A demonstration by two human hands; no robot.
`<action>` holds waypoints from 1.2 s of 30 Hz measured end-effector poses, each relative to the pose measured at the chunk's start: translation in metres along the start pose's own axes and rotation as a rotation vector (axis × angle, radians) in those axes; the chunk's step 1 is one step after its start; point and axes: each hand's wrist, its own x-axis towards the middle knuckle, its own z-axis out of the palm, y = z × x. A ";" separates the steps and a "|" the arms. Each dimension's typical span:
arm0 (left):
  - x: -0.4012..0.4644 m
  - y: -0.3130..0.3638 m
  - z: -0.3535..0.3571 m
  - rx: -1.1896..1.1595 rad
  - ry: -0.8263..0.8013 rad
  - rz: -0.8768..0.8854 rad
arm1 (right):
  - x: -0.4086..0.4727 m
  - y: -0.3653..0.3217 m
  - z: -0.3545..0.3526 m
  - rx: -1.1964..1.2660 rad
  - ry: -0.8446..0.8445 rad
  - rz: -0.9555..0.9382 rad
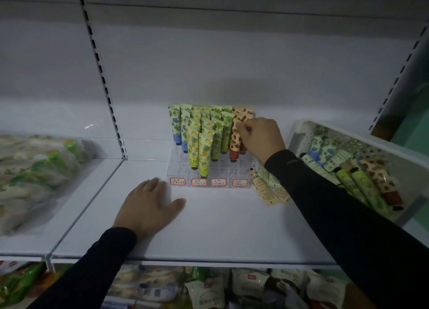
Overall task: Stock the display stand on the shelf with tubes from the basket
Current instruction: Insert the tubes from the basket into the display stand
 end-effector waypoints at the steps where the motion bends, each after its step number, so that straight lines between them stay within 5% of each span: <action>1: 0.000 0.000 -0.001 -0.001 -0.002 -0.001 | -0.001 0.001 0.000 0.022 0.000 0.014; 15: -0.008 0.015 -0.018 -0.055 -0.045 -0.068 | -0.041 0.012 -0.039 0.042 0.015 0.083; 23: -0.024 0.028 -0.034 -0.151 0.174 -0.089 | -0.105 0.059 -0.061 0.021 -0.143 0.086; 36: -0.010 0.176 -0.010 -0.211 -0.134 0.431 | -0.155 0.110 -0.085 -0.031 -0.421 0.213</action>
